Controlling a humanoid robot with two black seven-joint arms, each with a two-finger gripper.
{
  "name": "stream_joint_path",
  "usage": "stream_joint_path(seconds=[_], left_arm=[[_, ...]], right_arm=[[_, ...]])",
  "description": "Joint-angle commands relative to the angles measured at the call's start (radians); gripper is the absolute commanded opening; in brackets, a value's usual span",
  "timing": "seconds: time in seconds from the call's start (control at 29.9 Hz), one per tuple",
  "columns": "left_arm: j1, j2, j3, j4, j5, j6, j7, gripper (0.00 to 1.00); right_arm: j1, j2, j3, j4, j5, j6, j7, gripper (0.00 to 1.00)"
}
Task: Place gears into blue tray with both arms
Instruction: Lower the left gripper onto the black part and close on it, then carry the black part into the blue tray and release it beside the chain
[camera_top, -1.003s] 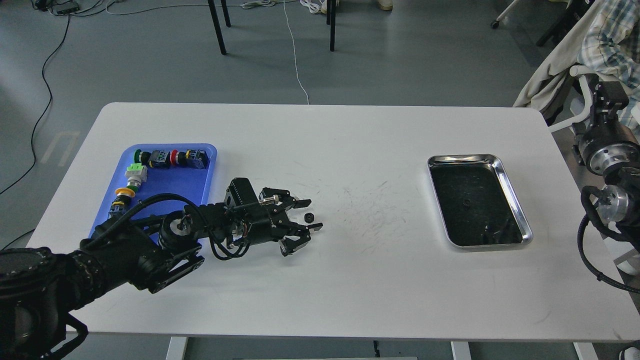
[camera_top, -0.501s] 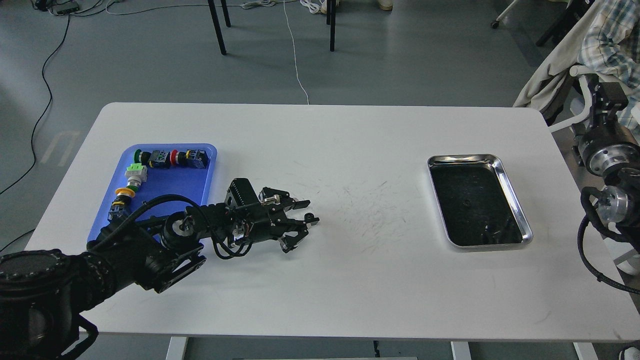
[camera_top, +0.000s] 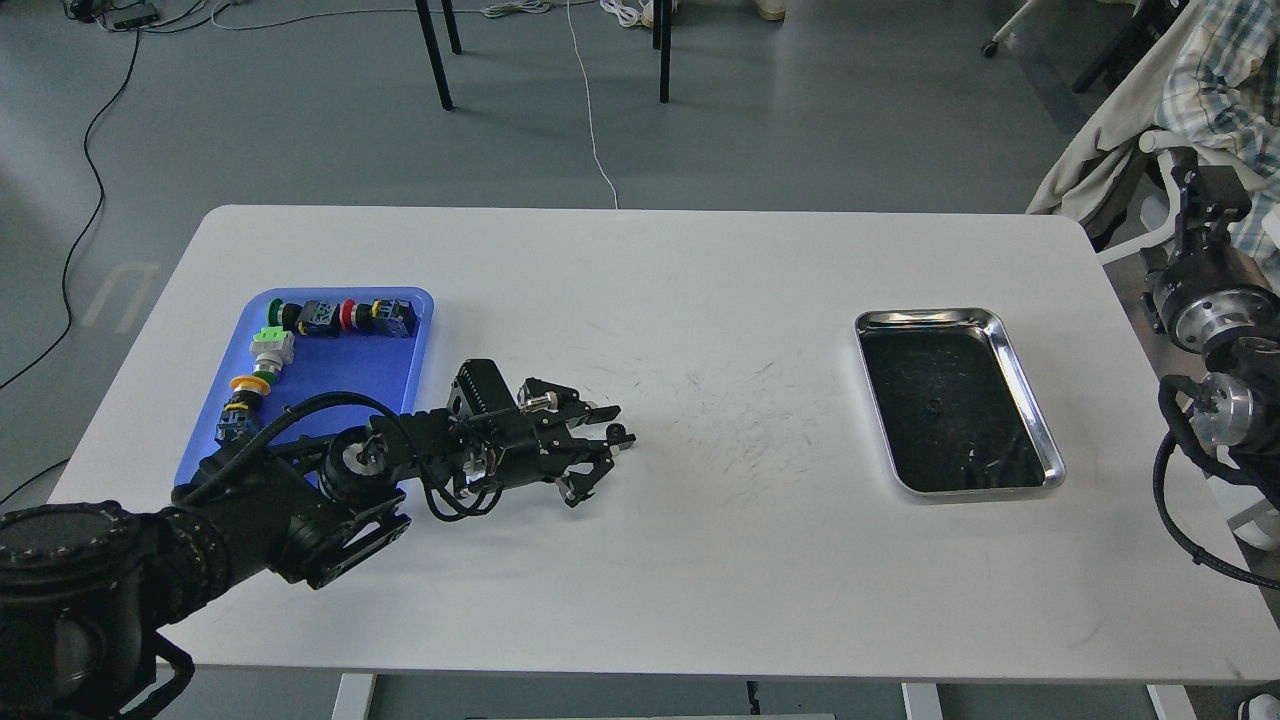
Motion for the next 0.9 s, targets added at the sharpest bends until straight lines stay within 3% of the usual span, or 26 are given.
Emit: stream_joint_path(seconds=[0.0, 0.4, 0.87], left_arm=[[0.003, 0.000, -0.001, 0.000, 0.000, -0.001, 0.000, 0.31], [0.000, 0.019, 0.048, -0.007, -0.002, 0.003, 0.000, 0.13], [-0.034, 0.092, 0.046, -0.030, -0.031, 0.000, 0.000, 0.09]], right_arm=[[0.001, -0.001, -0.012, 0.000, 0.000, 0.000, 0.000, 0.96], [0.002, -0.003, -0.031, -0.003, -0.001, 0.000, 0.001, 0.96], [0.001, 0.002, -0.032, -0.005, 0.000, 0.000, 0.003, 0.96]])
